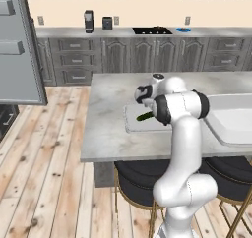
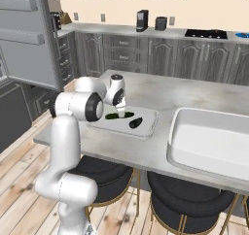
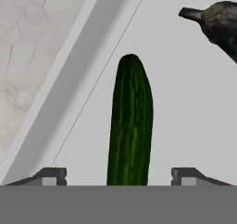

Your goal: Place the cold items (eggplant and cucumber) from the fridge in one tupperware on the dining counter. Place the warm items (hot dog and kebab skewer) in the stove area in another tupperware.

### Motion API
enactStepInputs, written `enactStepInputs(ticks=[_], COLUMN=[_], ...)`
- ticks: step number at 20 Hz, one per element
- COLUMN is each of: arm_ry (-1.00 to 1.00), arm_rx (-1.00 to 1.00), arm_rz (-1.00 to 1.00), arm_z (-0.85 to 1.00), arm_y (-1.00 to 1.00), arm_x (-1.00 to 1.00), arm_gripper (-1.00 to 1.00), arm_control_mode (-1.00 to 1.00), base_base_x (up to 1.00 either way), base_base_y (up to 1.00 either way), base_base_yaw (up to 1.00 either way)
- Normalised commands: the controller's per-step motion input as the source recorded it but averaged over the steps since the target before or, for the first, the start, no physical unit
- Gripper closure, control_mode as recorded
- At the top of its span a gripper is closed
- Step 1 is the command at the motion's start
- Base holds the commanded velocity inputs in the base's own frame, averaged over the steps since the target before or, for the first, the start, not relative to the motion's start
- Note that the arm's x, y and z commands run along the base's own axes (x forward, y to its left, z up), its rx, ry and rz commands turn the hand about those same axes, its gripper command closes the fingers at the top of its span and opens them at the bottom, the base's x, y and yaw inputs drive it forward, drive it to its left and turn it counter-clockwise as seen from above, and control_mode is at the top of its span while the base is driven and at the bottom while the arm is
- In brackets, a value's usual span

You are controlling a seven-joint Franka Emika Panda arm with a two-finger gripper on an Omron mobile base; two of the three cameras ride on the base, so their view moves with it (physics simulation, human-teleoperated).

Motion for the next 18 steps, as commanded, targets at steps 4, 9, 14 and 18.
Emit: enactStepInputs(ticks=[4,9,14,18], arm_ry=[-0.16,-0.14,-0.13,-0.25], arm_rx=[-0.02,-0.18,-0.16,0.0], arm_rz=[0.19,0.34,0.24,0.05], arm_z=[0.94,1.0,0.56,0.05], arm_y=[0.0,0.01,0.0,0.0], arm_x=[-0.65,-1.0,-1.0,-1.0], arm_gripper=[-1.0,-1.0,-1.0,-1.0], arm_control_mode=[-1.0,-1.0,-1.0,-1.0], base_base_x=[0.0,0.0,0.0,0.0], base_base_y=[0.0,0.0,0.0,0.0], base_base_yaw=[0.0,0.0,0.0,0.0])
